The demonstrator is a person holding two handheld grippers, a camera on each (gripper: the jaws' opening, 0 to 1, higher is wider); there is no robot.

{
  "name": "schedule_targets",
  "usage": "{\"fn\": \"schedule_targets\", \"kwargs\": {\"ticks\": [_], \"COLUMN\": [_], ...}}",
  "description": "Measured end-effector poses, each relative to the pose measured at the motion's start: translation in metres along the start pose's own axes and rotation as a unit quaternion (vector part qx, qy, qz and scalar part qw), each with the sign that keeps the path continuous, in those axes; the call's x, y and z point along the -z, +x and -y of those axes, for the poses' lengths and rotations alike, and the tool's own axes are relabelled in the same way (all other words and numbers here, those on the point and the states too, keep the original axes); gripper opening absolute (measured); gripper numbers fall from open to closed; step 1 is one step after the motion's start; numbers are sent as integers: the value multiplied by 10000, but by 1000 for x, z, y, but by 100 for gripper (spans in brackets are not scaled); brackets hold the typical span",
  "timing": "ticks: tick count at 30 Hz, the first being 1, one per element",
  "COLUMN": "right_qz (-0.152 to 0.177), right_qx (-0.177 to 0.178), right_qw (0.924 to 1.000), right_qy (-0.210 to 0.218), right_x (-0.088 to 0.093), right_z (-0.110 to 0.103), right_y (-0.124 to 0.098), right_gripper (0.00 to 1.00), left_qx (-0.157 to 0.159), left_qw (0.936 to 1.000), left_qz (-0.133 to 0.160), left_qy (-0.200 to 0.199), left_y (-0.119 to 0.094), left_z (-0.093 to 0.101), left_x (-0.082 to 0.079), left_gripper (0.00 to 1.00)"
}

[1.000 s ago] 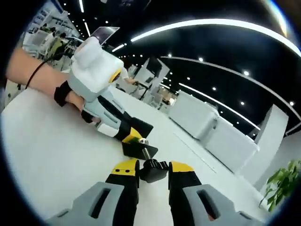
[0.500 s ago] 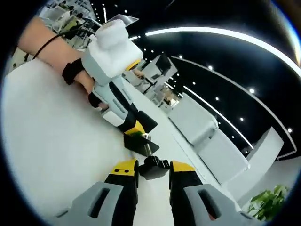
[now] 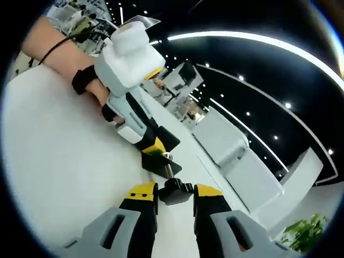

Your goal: Clamp the fixed fixture on the desktop, loosen the retaining clip, secure it to the edge of the desk, and tighten the retaining clip.

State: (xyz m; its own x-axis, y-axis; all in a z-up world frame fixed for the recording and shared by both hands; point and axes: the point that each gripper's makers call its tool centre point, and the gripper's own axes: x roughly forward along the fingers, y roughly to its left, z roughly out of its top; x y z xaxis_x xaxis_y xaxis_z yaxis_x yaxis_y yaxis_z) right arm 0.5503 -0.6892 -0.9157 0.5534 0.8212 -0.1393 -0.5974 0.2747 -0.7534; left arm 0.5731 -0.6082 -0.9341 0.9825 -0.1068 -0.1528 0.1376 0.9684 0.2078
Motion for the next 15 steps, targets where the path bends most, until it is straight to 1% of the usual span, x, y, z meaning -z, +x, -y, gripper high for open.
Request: {"fn": "schedule_targets", "kwargs": {"ticks": [2,4,5,6,7,8,9,10,11,12,13,15], "right_qz": [-21,-52,-95,-225,-269,-242,-222,-138,13,123,251,373], "right_qx": [2,33,31,3,16,9,-45,-142,-182,-247,-339,-391], "right_qw": [9997,9997,9999,9993,9977,9950,9901,9826,9728,9609,9512,9317], "right_qy": [-252,-230,-36,311,616,973,1384,1846,2311,2754,3057,3591], "right_x": [-2,-1,0,6,9,10,10,10,6,4,1,-3], "right_z": [0,2,3,6,10,13,14,18,21,20,19,22], "right_y": [-1,-1,-2,-3,-3,-3,-5,1,2,-3,-5,-8], "right_gripper": [26,29,30,32,35,36,37,35,32,30,30,30], "left_qx": [3,5,9,11,10,10,9,8,10,10,10,9], "left_qw": [10000,10000,10000,10000,10000,10000,10000,10000,10000,10000,10000,10000], "left_qz": [2,4,5,6,5,5,4,5,4,4,5,6], "left_qy": [2,5,6,7,7,6,5,6,6,7,7,7], "left_y": [-1,-2,-3,-3,-3,-3,-2,-2,-2,-1,0,0], "left_z": [1,2,2,2,2,2,1,1,1,1,0,1], "left_x": [0,-1,-1,-1,-1,-1,-1,-1,-1,-1,-1,-1], "left_gripper": [8,8,8,8,8,8,8,8,8,8,8,8]}}
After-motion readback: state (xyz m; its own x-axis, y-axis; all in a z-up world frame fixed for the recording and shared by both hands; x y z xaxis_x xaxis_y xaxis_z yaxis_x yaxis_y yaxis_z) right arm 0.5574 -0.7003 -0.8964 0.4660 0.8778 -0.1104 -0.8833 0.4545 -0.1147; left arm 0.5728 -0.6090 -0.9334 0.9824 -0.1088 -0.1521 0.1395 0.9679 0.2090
